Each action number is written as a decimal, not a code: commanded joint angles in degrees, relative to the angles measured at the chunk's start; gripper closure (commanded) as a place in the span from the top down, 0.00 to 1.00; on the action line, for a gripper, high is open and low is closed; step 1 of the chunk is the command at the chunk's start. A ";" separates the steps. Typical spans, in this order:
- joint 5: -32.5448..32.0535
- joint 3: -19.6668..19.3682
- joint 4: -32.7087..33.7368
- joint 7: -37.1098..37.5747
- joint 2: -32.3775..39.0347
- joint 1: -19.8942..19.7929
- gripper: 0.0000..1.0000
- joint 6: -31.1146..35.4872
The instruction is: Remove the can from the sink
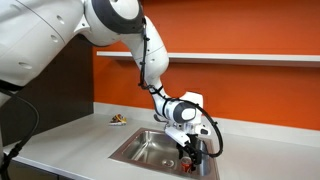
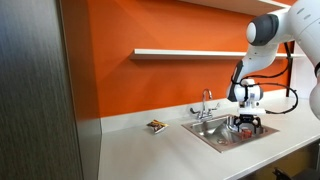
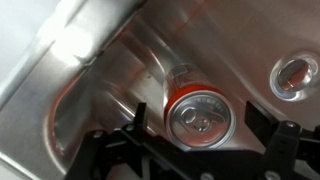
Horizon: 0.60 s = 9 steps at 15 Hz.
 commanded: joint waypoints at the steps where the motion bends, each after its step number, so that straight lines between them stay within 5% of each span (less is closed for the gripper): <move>1: 0.43 1.29 2.64 -1.25 1.25 -1.72 1.00 -2.05; 9: 0.40 1.26 3.97 -0.96 2.28 -1.83 1.00 -2.66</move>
